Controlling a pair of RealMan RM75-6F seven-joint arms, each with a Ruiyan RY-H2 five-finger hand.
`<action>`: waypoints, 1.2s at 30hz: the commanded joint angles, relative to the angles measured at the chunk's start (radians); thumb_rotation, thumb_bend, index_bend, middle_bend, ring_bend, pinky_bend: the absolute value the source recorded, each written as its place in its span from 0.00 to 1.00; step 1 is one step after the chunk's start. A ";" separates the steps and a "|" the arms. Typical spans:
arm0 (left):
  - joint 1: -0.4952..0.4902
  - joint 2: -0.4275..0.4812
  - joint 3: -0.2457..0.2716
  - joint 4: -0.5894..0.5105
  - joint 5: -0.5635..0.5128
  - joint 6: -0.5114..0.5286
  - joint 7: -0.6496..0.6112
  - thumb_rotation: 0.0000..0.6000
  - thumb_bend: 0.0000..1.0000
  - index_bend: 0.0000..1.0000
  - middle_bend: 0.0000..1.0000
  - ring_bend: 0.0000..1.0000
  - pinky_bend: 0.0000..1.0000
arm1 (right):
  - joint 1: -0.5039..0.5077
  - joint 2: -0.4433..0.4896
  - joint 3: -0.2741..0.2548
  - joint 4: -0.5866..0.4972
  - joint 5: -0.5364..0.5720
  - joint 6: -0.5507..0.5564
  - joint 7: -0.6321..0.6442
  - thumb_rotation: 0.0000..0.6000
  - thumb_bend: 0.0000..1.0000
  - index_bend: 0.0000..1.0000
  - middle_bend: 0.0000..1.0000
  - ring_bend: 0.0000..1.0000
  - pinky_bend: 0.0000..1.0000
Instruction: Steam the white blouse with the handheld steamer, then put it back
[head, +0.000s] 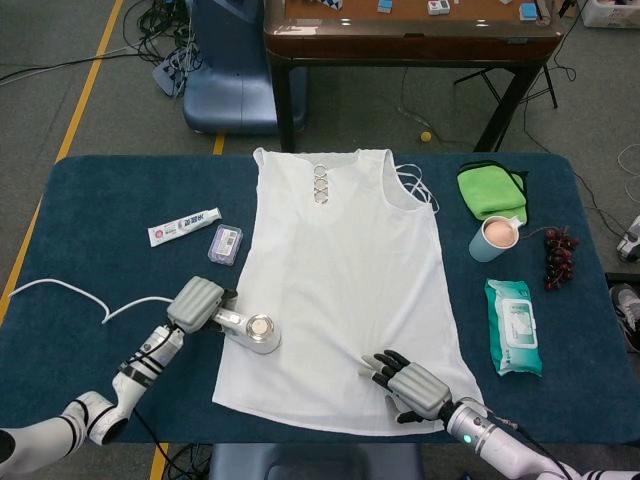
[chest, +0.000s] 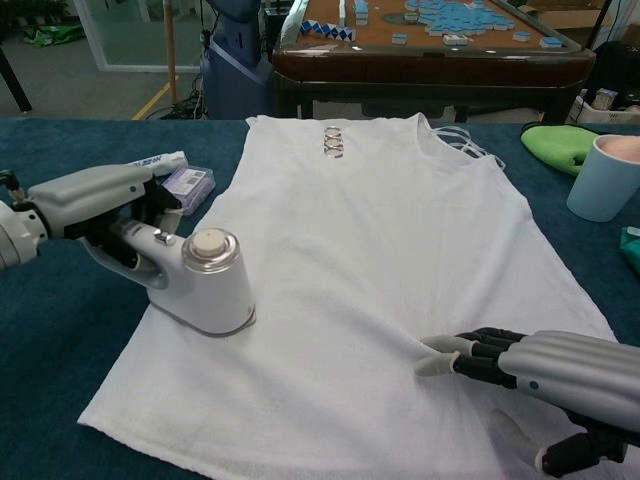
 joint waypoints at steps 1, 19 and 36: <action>0.018 0.023 0.008 -0.024 -0.004 0.005 0.003 1.00 0.25 0.79 0.70 0.58 0.58 | 0.001 0.001 0.000 0.000 0.000 0.000 0.002 0.79 0.75 0.00 0.00 0.00 0.00; 0.089 0.132 0.063 -0.166 0.052 0.059 0.006 1.00 0.25 0.79 0.70 0.58 0.58 | -0.002 0.009 -0.004 -0.002 -0.003 0.014 0.003 0.79 0.75 0.00 0.00 0.00 0.00; 0.012 0.097 -0.080 -0.319 -0.085 -0.056 0.016 1.00 0.25 0.79 0.70 0.58 0.58 | -0.013 0.019 -0.006 -0.006 -0.003 0.032 0.004 0.79 0.75 0.00 0.00 0.00 0.00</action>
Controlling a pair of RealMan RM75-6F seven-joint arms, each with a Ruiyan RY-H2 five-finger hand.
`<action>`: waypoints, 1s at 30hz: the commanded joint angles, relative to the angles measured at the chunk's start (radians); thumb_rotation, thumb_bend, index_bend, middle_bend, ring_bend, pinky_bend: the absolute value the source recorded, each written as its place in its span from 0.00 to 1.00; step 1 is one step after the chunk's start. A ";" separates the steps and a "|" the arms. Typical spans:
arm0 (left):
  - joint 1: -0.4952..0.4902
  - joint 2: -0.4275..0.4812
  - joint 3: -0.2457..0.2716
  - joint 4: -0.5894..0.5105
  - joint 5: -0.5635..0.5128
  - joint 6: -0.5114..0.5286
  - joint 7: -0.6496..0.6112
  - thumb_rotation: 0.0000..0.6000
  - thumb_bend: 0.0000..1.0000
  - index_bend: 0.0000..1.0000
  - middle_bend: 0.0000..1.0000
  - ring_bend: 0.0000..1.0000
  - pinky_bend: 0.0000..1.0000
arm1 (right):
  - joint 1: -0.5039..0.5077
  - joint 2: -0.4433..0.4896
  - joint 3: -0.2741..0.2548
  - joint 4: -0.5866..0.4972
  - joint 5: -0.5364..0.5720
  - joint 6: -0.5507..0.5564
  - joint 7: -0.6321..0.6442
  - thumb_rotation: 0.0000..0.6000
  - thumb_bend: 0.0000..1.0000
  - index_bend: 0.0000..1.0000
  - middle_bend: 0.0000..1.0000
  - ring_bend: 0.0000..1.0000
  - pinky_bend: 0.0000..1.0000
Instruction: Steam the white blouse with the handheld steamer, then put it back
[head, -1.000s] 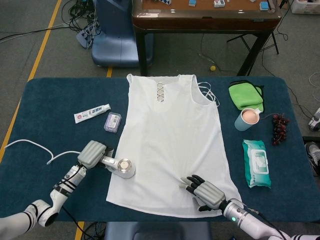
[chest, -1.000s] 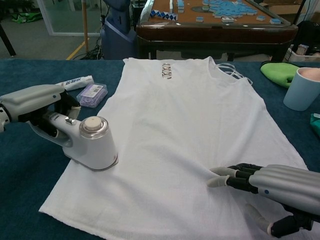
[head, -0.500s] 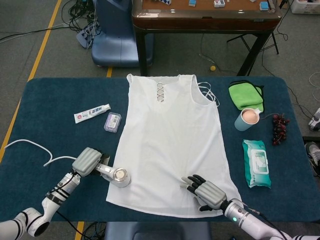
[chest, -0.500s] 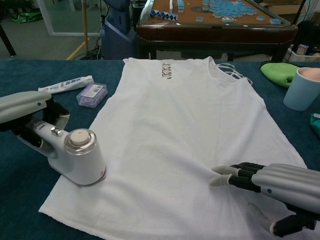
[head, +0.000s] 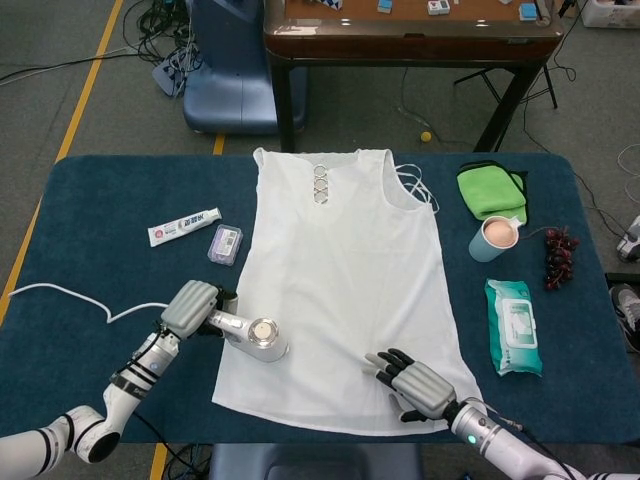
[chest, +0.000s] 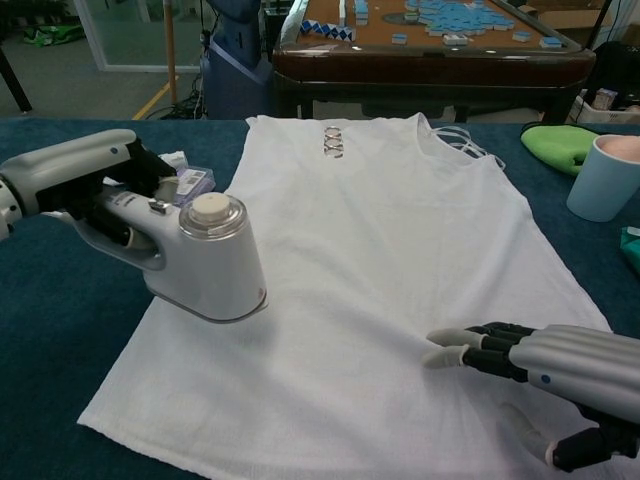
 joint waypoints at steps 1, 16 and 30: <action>-0.019 -0.050 -0.015 0.025 -0.033 -0.039 0.024 1.00 0.25 0.79 0.70 0.58 0.58 | -0.002 0.002 0.001 0.000 0.003 0.002 0.001 0.80 0.75 0.00 0.00 0.00 0.00; -0.012 -0.159 0.017 0.157 -0.001 -0.022 0.068 1.00 0.25 0.79 0.70 0.58 0.58 | 0.000 -0.001 0.002 0.008 0.003 -0.005 0.009 0.79 0.75 0.00 0.00 0.00 0.00; 0.032 -0.104 0.084 0.143 0.084 0.040 0.041 1.00 0.25 0.79 0.70 0.58 0.58 | 0.004 -0.007 0.001 0.003 0.003 -0.016 -0.001 0.79 0.75 0.00 0.00 0.00 0.00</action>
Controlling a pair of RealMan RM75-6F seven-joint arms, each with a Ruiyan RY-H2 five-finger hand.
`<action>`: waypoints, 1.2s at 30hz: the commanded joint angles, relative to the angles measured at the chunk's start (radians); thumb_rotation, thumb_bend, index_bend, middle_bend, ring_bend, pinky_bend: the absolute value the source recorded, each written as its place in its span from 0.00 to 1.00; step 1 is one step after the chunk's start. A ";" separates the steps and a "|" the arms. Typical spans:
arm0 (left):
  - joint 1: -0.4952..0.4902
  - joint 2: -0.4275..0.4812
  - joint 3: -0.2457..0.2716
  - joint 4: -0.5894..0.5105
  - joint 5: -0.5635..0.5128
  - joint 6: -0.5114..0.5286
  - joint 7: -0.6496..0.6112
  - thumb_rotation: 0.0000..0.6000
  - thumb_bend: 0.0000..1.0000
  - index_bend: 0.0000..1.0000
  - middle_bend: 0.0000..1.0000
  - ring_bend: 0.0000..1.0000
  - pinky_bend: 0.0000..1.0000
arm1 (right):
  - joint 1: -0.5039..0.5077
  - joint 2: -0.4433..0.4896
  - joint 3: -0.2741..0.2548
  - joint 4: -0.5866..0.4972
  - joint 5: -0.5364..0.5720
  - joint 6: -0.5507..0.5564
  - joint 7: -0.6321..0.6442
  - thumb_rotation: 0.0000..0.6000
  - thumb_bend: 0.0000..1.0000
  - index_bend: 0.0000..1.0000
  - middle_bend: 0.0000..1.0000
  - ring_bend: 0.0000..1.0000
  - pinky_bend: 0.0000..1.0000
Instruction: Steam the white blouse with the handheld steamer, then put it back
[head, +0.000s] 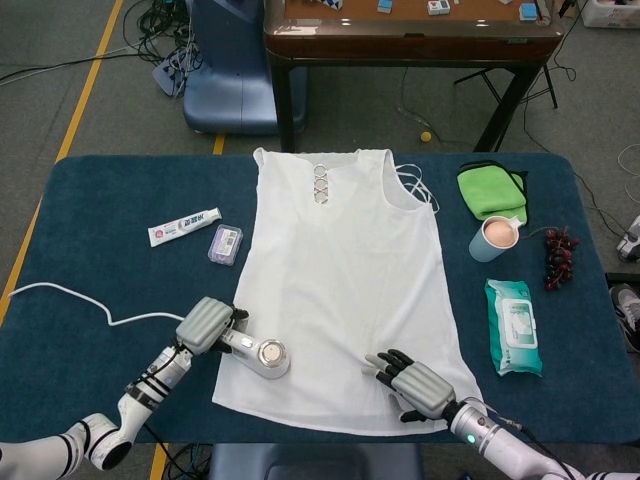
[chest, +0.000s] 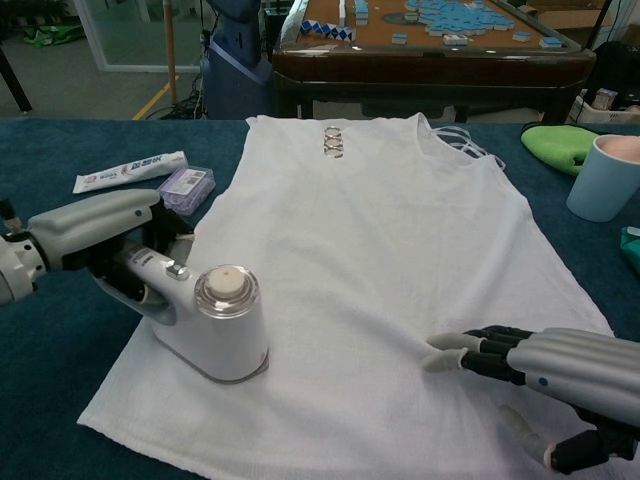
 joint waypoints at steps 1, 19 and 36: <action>0.009 0.012 0.011 -0.007 0.009 0.007 -0.003 1.00 0.25 0.79 0.70 0.58 0.58 | 0.001 0.000 0.000 -0.003 -0.001 -0.001 -0.003 0.79 0.75 0.00 0.00 0.00 0.00; 0.077 0.088 0.073 -0.019 0.052 0.056 -0.045 1.00 0.25 0.79 0.70 0.58 0.58 | -0.001 0.002 -0.004 -0.018 0.000 -0.003 -0.022 0.80 0.75 0.00 0.00 0.00 0.00; 0.142 0.153 0.072 -0.014 0.025 0.093 -0.095 1.00 0.25 0.79 0.70 0.58 0.58 | -0.009 0.014 -0.002 -0.033 0.002 0.010 -0.038 0.80 0.75 0.00 0.00 0.00 0.00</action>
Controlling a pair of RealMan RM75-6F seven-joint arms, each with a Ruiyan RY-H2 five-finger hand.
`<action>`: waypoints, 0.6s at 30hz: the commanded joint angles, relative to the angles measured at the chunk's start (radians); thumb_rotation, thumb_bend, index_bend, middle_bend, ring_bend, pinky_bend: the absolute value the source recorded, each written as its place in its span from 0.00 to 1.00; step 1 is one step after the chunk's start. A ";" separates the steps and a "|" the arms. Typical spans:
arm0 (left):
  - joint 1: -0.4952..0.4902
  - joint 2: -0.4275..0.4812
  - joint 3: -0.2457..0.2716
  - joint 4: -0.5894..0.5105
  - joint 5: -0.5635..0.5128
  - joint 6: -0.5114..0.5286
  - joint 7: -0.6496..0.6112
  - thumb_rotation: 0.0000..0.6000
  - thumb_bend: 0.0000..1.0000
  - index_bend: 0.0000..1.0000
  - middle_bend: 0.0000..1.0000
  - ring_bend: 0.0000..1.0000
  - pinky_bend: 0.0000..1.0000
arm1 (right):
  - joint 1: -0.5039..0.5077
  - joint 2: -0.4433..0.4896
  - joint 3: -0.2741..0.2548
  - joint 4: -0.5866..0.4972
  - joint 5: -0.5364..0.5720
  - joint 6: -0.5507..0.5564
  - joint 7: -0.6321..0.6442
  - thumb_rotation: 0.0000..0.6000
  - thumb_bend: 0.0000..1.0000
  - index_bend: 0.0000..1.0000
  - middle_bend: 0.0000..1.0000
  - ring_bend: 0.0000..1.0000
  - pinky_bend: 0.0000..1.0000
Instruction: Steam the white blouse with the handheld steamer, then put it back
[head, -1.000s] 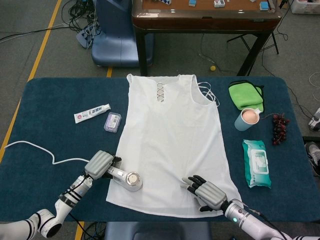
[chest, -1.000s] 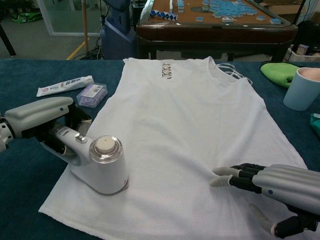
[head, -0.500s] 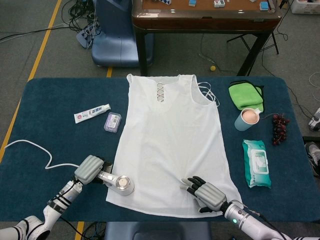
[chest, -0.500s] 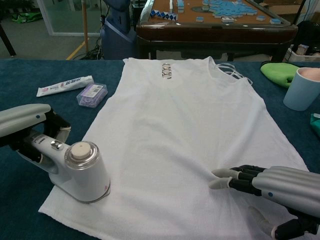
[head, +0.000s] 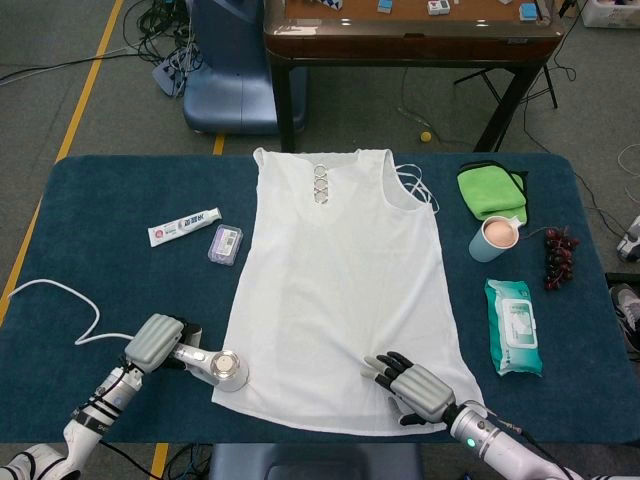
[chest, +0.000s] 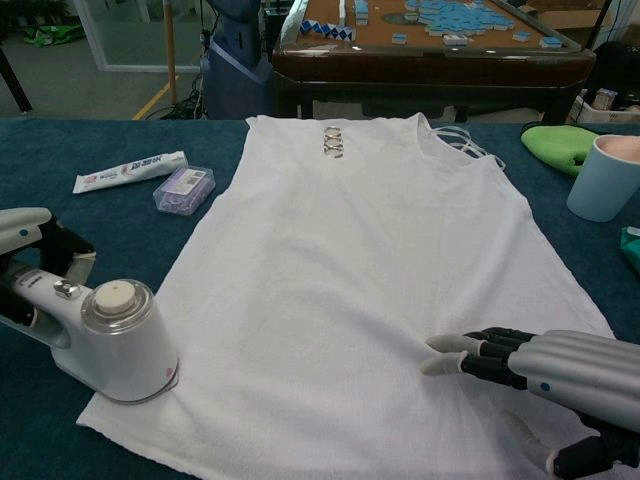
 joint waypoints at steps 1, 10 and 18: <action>0.007 0.013 -0.016 -0.002 -0.014 0.010 -0.011 1.00 0.25 0.79 0.70 0.58 0.58 | -0.001 0.004 0.001 -0.005 -0.002 0.006 -0.002 0.80 0.75 0.00 0.00 0.00 0.00; 0.005 0.043 -0.107 0.007 -0.090 0.017 -0.058 1.00 0.25 0.79 0.70 0.58 0.58 | -0.012 0.052 0.031 -0.052 -0.022 0.086 0.003 0.79 0.74 0.00 0.00 0.00 0.00; -0.017 -0.031 -0.174 0.159 -0.159 -0.027 -0.107 1.00 0.25 0.79 0.70 0.58 0.58 | -0.023 0.153 0.099 -0.141 -0.025 0.196 -0.021 0.80 0.62 0.00 0.00 0.00 0.00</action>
